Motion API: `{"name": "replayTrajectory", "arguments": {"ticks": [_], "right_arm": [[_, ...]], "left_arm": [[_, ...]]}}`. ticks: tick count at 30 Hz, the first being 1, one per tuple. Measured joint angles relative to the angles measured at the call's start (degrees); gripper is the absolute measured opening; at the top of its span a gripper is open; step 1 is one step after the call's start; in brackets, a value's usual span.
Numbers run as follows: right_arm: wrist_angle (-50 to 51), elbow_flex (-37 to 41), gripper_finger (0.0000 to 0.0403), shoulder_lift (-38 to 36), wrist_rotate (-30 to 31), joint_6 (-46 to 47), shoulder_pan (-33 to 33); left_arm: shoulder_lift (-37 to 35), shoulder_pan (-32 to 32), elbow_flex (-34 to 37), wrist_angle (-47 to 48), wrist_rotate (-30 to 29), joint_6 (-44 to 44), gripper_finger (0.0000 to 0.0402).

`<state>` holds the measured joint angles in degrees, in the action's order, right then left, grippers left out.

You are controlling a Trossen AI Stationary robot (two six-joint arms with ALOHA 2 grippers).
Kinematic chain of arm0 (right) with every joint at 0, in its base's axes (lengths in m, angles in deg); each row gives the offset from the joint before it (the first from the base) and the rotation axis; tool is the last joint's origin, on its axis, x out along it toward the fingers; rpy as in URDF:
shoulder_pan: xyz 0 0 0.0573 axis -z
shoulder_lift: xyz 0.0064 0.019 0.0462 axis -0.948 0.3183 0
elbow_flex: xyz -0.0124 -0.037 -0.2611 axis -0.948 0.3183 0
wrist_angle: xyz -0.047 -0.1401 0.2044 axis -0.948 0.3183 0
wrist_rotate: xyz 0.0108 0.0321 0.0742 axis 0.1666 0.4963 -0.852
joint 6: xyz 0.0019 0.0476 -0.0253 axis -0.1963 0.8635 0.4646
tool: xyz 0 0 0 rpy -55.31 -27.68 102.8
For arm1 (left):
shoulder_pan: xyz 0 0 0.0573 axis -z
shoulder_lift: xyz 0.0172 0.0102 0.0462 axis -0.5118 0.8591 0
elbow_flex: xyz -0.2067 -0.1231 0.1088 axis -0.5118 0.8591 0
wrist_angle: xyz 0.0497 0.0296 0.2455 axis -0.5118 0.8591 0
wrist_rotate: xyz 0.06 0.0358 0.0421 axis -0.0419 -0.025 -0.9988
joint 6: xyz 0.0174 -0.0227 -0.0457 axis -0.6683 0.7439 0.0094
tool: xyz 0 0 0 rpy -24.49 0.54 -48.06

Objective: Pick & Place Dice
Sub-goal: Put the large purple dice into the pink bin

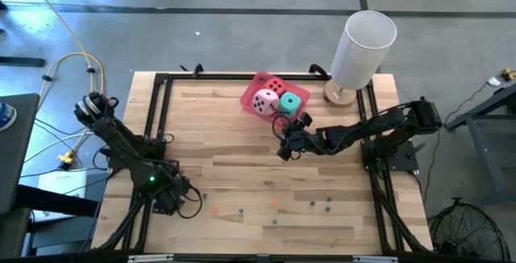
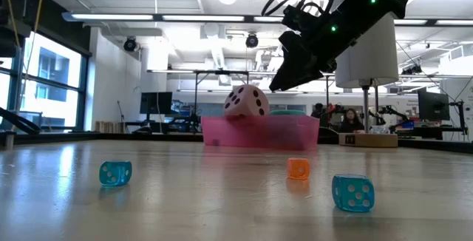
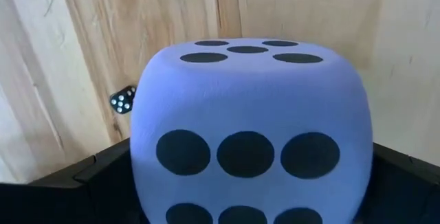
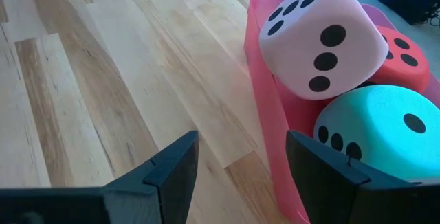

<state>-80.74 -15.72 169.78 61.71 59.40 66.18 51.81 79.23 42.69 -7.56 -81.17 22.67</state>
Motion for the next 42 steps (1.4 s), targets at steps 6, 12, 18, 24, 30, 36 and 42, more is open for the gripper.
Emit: {"name": "replayTrajectory", "arguments": {"ticks": [6, 12, 18, 24, 30, 36, 42], "right_arm": [[-0.01, 0.00, 0.0210, 0.00, 0.00, 0.00, 0.00], [-0.01, 0.00, 0.0210, 0.00, -0.26, 0.00, 0.00], [-0.01, 0.00, 0.0210, 0.00, -0.33, 0.01, 0.00], [-0.01, 0.00, 0.0210, 0.00, -0.35, 1.49, -0.01], [-0.58, 0.02, 0.0210, 0.00, -0.37, 1.40, -0.01], [-0.94, 0.02, 0.0210, 0.00, -4.10, 2.34, -0.27], [-2.24, 0.02, 0.0210, 0.02, -5.93, 0.65, -2.15]], "left_arm": [[0.03, -1.11, 0.37, -1.02, -0.77, 7.23, 0.0397], [0.03, 0.59, 0.98, -2.47, -8.65, 10.51, 0.0397], [0.19, 1.83, 1.51, -1.87, -19.11, 12.32, 0.0397], [0.12, 2.12, 1.61, -0.90, -23.10, 13.73, 0.0397], [-1.19, -4.43, -1.76, -1.91, -26.27, 8.70, 0.0397], [-4.73, -15.04, -7.72, -5.48, -27.75, -8.94, 0.0397], [-12.32, -27.93, -8.23, -17.94, -26.06, -33.92, 0.0397]]}}
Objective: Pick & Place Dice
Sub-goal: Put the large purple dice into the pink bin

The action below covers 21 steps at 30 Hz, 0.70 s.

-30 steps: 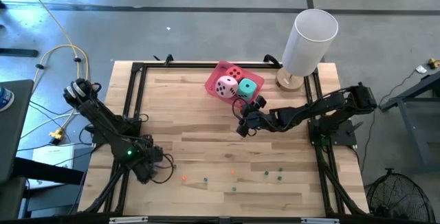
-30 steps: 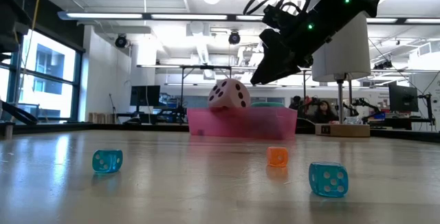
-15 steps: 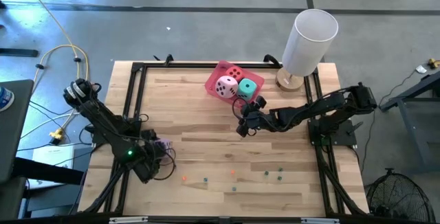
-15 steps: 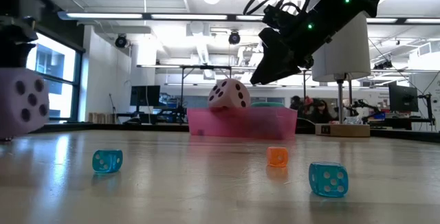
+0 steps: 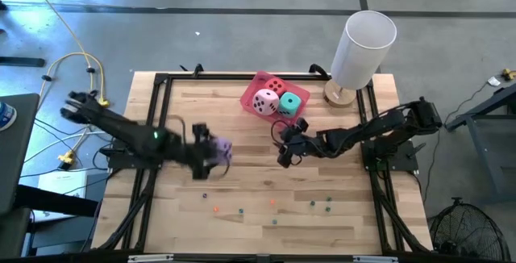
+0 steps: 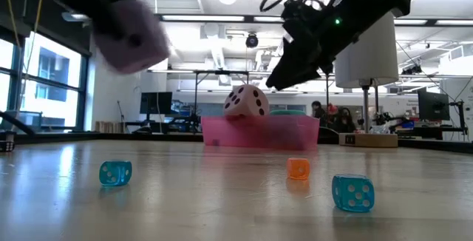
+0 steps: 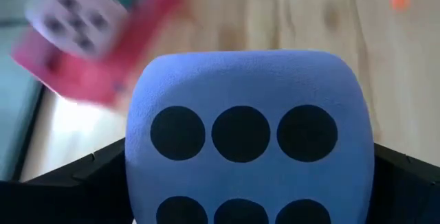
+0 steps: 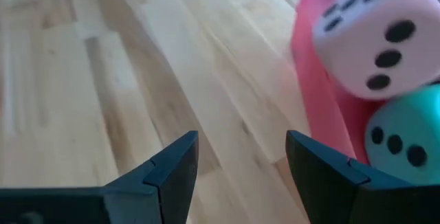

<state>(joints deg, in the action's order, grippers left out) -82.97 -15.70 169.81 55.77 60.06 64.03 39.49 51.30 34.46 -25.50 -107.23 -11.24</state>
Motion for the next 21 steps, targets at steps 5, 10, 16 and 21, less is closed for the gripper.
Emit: {"name": "replayTrajectory", "arguments": {"ticks": [5, 10, 16, 21], "right_arm": [[-7.53, 0.00, 0.0210, 0.00, -0.01, -6.20, -1.98], [-13.78, 0.00, 0.0210, 0.00, 0.01, -12.76, -3.13], [-14.41, 0.00, 0.0210, -0.31, 13.22, -11.61, -3.42], [-12.21, 0.00, 0.0210, -2.95, 29.17, -11.91, -4.80]], "left_arm": [[-3.92, -16.49, -0.01, -15.69, 12.43, -14.53, 0.0397], [0.72, -33.76, 0.00, -30.60, 32.59, -17.07, 0.0397], [13.36, -44.74, 0.00, -54.97, 50.19, -8.79, 0.0397], [23.94, -47.19, -0.02, -71.96, 52.10, -6.51, 0.0397]]}}
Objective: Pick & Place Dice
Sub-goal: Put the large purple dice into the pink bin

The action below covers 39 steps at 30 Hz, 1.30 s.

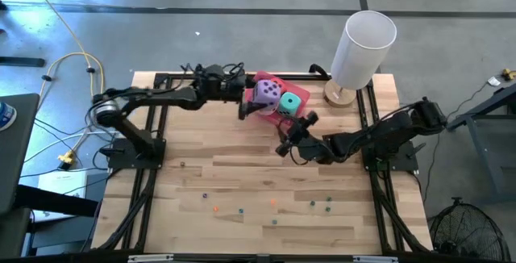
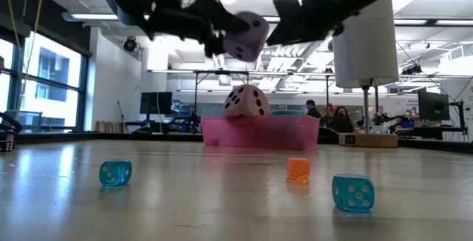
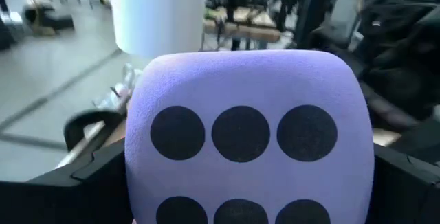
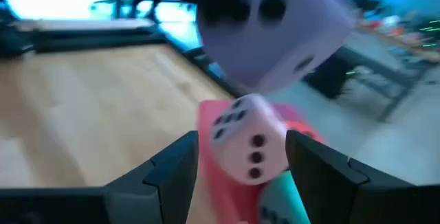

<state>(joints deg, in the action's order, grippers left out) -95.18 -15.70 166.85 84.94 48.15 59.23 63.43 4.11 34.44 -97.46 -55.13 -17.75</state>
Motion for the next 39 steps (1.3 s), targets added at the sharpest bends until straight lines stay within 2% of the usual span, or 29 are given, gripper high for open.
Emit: {"name": "replayTrajectory", "arguments": {"ticks": [3, 6, 8, 12, 17, 26, 29, 35, 39], "right_arm": [[-0.92, 0.00, 0.0210, -2.06, 6.71, -2.47, -1.11], [-3.07, 0.00, 0.0210, -4.30, 13.36, -6.47, -1.74], [-4.39, 0.00, 0.0210, -6.23, 14.06, -10.91, -1.39], [-7.79, -0.02, 0.0210, -10.16, 6.25, -14.78, 2.43], [-7.65, -0.02, 0.0210, -13.51, -7.04, -10.56, 8.49], [-6.56, -0.02, 0.0210, -11.98, -26.77, -4.06, 19.55], [-5.10, -0.02, 0.0210, -11.04, -29.08, -3.91, 21.91], [-4.71, -0.02, 0.0210, -5.62, -29.45, -3.96, 25.10], [-2.66, 0.00, 0.0210, -4.02, -34.11, -2.33, 26.96]], "left_arm": [[5.30, -0.61, -1.07, -8.43, 0.46, 1.87, 0.0397], [9.32, -1.01, -3.79, -9.76, 3.21, 3.60, 0.0397], [11.75, -0.96, -4.87, -9.43, 4.37, 3.69, 0.0397], [16.27, 0.06, -7.70, -9.30, 4.23, 3.01, 0.0397], [18.37, 1.14, -9.94, -9.52, 2.85, 2.62, 0.0397], [18.63, 3.29, -10.34, -8.71, -8.38, -8.68, 0.0397], [18.89, 3.65, -10.34, -8.70, -10.11, -9.17, 0.0397], [20.33, 3.62, -10.38, -9.19, -10.64, -8.51, 0.0397], [21.84, 3.54, -10.36, -8.12, -10.29, -9.00, 0.0397]]}}
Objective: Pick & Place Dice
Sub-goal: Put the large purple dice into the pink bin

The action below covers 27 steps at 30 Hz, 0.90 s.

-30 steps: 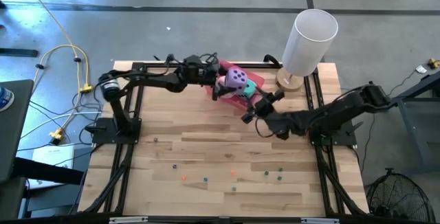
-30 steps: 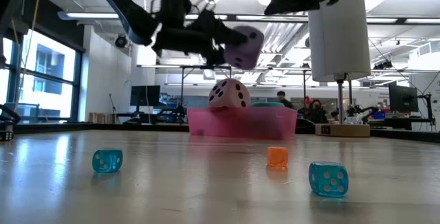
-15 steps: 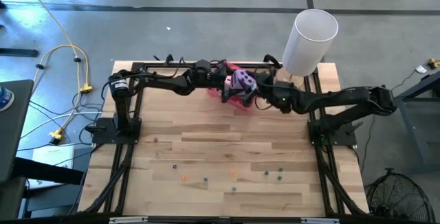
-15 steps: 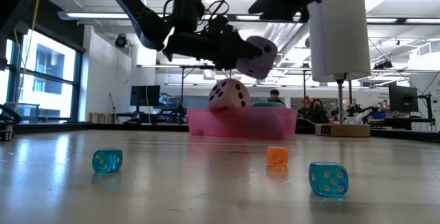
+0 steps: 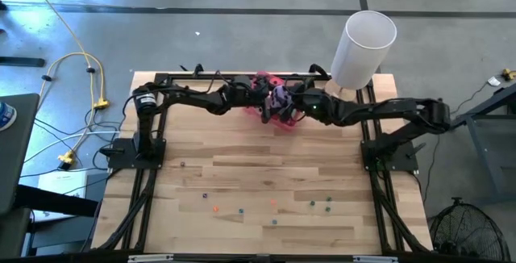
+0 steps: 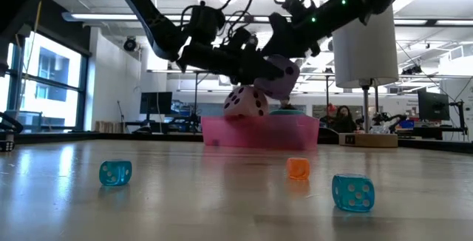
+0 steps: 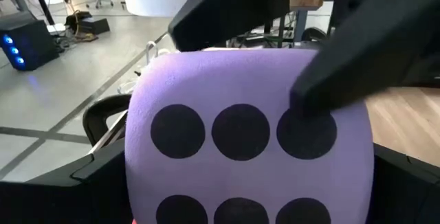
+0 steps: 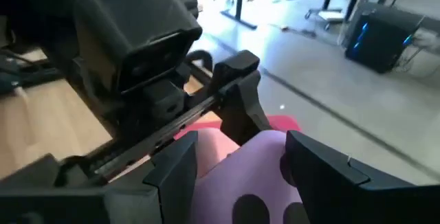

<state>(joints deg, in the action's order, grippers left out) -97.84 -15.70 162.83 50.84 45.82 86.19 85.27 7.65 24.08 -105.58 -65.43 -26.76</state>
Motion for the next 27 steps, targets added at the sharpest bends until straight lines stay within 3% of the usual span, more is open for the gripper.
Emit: {"name": "replayTrajectory", "arguments": {"ticks": [8, 27], "right_arm": [[9.82, -0.23, 0.0210, -0.27, -0.90, 5.39, 2.71], [17.51, -0.42, 0.0210, 1.24, -1.04, 11.65, 3.62]], "left_arm": [[0.32, -0.07, 0.17, -1.53, -1.04, 1.24, 0.0397], [0.31, -0.07, 0.11, -1.11, -0.25, 2.91, 0.0397]]}}
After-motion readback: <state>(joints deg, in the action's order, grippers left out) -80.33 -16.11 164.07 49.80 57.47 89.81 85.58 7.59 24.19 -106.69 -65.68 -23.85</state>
